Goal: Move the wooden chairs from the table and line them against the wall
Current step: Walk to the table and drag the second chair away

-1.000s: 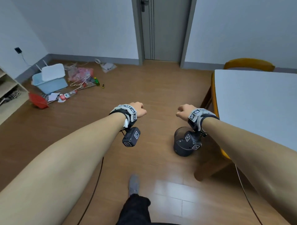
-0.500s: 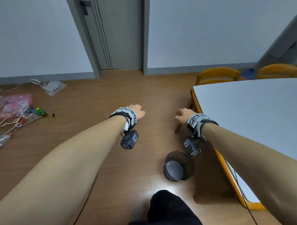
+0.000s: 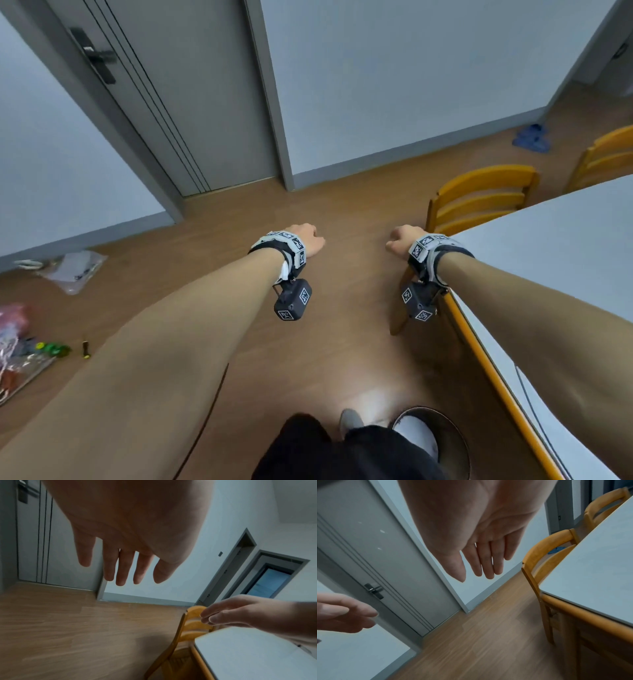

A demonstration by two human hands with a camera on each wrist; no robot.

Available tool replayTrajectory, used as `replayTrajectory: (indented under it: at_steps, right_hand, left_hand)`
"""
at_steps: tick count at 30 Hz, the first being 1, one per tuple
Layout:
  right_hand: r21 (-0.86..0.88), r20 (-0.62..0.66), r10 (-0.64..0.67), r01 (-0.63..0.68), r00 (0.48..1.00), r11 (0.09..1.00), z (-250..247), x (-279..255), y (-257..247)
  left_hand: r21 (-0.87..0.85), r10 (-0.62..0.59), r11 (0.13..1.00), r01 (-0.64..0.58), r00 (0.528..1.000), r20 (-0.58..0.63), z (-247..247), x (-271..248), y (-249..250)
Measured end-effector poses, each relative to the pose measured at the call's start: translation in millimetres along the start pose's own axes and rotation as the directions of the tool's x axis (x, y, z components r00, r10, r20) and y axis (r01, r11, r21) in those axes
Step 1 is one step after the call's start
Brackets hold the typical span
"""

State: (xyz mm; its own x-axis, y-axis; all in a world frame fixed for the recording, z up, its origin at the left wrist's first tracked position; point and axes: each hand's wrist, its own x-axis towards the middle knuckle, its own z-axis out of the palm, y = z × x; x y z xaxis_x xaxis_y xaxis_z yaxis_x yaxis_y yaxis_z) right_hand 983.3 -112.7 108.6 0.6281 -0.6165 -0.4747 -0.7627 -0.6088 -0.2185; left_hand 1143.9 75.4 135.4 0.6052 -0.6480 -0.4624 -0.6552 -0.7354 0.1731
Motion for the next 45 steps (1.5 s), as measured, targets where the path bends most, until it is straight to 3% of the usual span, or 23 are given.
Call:
replayTrajectory:
  at_steps: [6, 11, 17, 21, 28, 32, 41, 45]
  right_hand:
    - [0.044, 0.015, 0.056, -0.056, 0.998, 0.997, -53.1, 124.4, -16.5]
    - [0.121, -0.006, 0.190, -0.188, 0.982, 0.975, -86.4, 226.5, -13.6]
    - [0.275, 0.033, 0.463, -0.453, 0.886, 0.848, -135.0, 290.9, 19.2]
    - [0.380, 0.038, 0.564, -0.534, 0.825, 0.755, -155.5, 301.8, 46.4]
    - [0.528, 0.129, 0.727, -0.667, 0.675, 0.525, -152.1, 334.8, 128.5]
    - [0.596, 0.196, 0.763, -0.692, 0.616, 0.407, -153.2, 351.4, 169.5]
    - [0.696, 0.266, 0.836, -0.696, 0.480, 0.178, -166.1, 371.8, 219.2]
    - [0.726, 0.330, 0.855, -0.687, 0.399, 0.041, -161.0, 381.7, 226.7]
  left_hand:
    - [0.027, 0.068, 0.997, -0.069, 0.997, 0.034, -62.7, 146.2, 2.4]
    - [0.115, 0.206, 0.970, -0.215, 0.975, 0.079, -105.0, 294.6, 20.4]
    - [0.236, 0.376, 0.871, -0.430, 0.895, 0.241, -161.8, 443.2, 88.3]
    - [0.311, 0.460, 0.780, -0.543, 0.835, 0.302, -183.3, 496.4, 147.0]
    - [0.317, 0.621, 0.573, -0.756, 0.652, 0.434, -165.6, 566.7, 300.3]
    - [0.322, 0.650, 0.447, -0.835, 0.550, 0.525, -148.7, 576.4, 371.0]
    - [0.346, 0.693, 0.198, -0.917, 0.381, 0.613, -136.2, 595.9, 498.4]
    - [0.320, 0.671, 0.033, -0.947, 0.259, 0.695, -112.2, 603.4, 542.6]
